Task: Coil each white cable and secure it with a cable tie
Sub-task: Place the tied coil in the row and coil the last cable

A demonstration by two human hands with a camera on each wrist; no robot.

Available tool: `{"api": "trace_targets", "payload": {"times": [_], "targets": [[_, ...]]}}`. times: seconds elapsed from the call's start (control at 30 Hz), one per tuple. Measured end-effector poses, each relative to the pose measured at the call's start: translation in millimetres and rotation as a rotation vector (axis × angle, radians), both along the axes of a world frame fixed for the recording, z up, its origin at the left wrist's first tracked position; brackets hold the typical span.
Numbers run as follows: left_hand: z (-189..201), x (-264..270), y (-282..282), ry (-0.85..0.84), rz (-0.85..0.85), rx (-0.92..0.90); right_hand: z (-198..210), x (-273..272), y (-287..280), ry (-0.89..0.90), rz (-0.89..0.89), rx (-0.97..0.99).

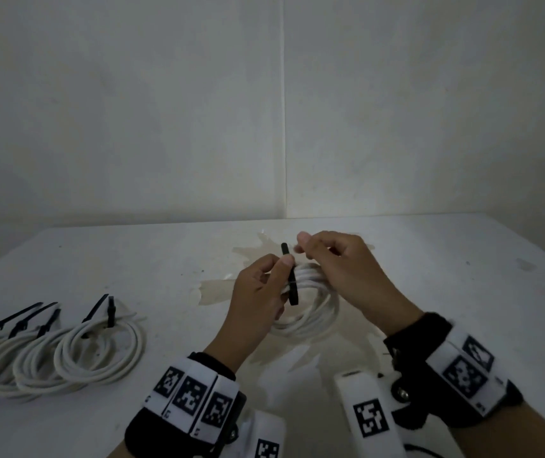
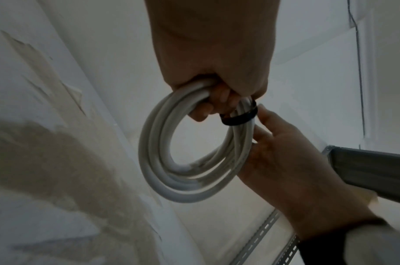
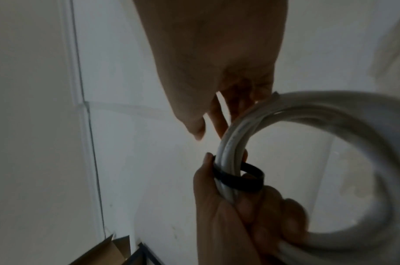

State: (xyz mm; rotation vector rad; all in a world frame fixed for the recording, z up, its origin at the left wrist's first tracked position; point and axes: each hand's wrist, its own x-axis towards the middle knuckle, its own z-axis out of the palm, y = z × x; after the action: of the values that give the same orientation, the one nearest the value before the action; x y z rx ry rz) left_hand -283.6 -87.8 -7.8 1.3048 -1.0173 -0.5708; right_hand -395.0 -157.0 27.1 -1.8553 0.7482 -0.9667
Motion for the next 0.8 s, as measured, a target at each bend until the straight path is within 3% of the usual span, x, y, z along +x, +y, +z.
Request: {"api": "trace_targets", "payload": {"times": [0.13,0.37,0.53,0.73,0.8], "targets": [[0,-7,2,0.004,-0.066,0.048,3,5,-5,0.051,0.183,0.119],[5,-10,0,-0.028,-0.096,0.07,16,5,-9,-0.028,0.013,-0.043],[12,-13,-3,-0.045,-0.121,0.068,24,6,-13,-0.139,-0.048,-0.011],[4,-7,-2,-0.041,-0.068,0.063,12,7,-10,0.009,0.135,0.076],[4,-7,-2,-0.036,-0.054,0.05,9,10,-6,0.015,0.107,0.019]]}}
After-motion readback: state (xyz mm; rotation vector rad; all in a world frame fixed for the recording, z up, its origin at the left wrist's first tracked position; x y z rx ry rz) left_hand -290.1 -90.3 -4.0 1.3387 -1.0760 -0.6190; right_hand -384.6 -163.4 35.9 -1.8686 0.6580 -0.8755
